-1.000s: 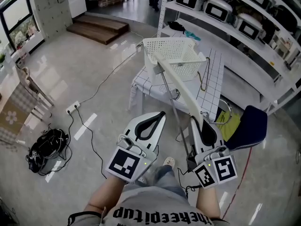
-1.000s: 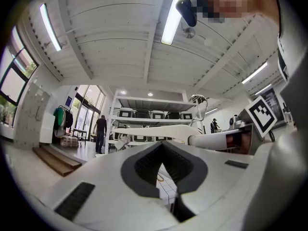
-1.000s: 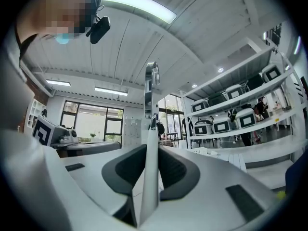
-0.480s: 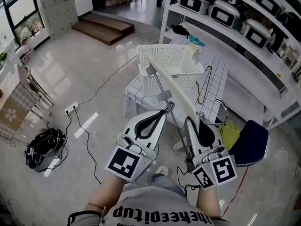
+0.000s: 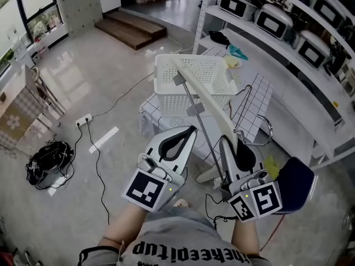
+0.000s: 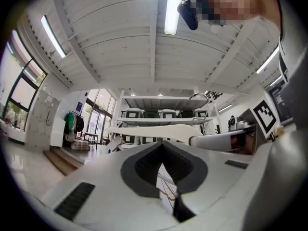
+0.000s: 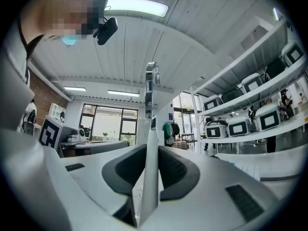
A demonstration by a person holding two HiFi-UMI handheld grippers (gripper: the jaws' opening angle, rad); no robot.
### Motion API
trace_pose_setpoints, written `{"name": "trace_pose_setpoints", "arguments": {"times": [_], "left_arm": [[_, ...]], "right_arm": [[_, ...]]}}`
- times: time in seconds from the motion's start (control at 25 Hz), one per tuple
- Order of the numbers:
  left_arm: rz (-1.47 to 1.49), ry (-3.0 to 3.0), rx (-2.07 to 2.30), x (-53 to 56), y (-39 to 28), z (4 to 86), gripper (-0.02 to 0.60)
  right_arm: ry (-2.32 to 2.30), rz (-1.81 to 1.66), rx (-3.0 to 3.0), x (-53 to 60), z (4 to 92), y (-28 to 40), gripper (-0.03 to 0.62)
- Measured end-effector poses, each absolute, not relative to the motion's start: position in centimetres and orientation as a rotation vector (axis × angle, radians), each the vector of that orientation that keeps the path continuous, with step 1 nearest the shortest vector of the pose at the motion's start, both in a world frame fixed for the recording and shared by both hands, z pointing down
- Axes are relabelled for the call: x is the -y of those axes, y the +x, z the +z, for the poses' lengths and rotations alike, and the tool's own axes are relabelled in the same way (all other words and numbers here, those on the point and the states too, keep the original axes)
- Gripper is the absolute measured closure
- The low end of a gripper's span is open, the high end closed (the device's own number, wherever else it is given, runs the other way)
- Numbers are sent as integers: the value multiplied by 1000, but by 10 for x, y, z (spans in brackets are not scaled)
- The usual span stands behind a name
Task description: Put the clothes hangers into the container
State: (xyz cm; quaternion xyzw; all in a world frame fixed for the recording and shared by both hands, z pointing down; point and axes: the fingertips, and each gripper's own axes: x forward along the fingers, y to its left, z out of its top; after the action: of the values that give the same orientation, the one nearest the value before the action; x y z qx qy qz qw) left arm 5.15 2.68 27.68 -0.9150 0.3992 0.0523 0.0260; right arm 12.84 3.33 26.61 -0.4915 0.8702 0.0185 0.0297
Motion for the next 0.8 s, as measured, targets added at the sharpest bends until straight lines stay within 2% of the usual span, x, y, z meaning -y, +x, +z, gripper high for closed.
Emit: {"name": "trace_pose_setpoints", "arguments": {"times": [0.8], "left_arm": [[133,-2829,-1319,37,45,285,554]], "right_arm": [[-1469,51,-2698,36,265,136,502]]}}
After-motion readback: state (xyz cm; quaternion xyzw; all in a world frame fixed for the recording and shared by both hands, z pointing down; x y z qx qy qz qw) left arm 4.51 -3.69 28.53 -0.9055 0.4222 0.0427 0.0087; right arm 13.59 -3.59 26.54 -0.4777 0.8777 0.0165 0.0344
